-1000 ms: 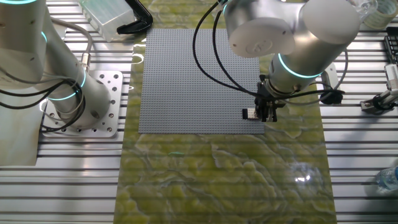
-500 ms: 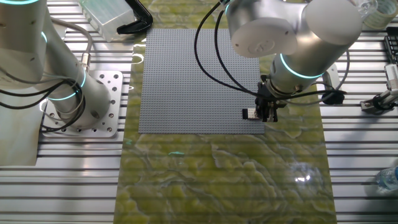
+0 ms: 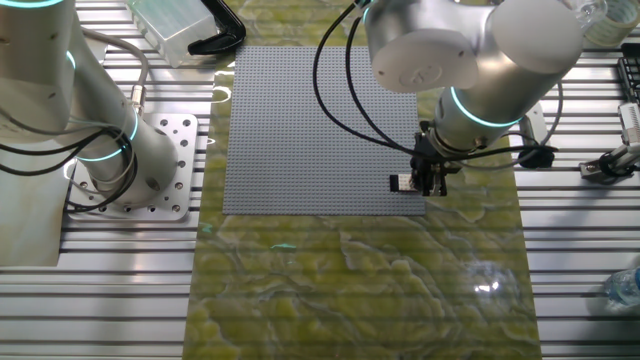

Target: Build with small Lego blocks

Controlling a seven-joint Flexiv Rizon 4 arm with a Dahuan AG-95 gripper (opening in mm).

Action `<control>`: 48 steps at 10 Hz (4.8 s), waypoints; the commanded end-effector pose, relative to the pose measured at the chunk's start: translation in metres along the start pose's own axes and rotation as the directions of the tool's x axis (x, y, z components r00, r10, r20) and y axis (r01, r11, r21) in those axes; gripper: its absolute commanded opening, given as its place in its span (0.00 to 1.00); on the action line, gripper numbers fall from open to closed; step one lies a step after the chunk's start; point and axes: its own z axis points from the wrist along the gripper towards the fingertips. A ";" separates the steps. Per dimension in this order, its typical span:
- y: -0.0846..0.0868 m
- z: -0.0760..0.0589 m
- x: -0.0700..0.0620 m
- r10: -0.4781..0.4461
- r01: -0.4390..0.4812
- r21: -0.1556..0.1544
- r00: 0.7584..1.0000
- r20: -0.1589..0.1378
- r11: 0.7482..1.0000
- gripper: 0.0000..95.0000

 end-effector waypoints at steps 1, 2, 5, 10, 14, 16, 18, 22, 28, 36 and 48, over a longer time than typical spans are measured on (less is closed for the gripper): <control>0.000 0.019 -0.001 0.001 -0.001 -0.003 1.000 -0.003 1.000 0.00; 0.000 0.017 0.000 0.000 0.000 -0.002 1.000 -0.004 1.000 0.00; 0.005 -0.002 0.004 -0.006 0.006 -0.002 1.000 -0.008 1.000 0.00; 0.009 -0.008 0.001 -0.004 0.004 -0.008 1.000 -0.007 1.000 0.00; 0.015 -0.001 0.001 0.003 -0.003 -0.017 1.000 -0.002 1.000 0.00; 0.017 0.001 0.001 0.004 -0.004 -0.014 1.000 -0.002 1.000 0.00; 0.016 0.002 0.001 0.005 -0.005 -0.009 1.000 -0.002 1.000 0.00; 0.014 0.016 -0.004 0.005 -0.005 -0.008 1.000 -0.003 1.000 0.00; 0.017 -0.004 0.003 0.000 0.000 -0.001 1.000 -0.020 1.000 0.00; 0.007 -0.003 0.017 -0.012 0.013 0.021 1.000 -0.018 1.000 0.00; -0.001 0.018 0.019 -0.019 0.019 0.030 1.000 -0.007 0.999 0.00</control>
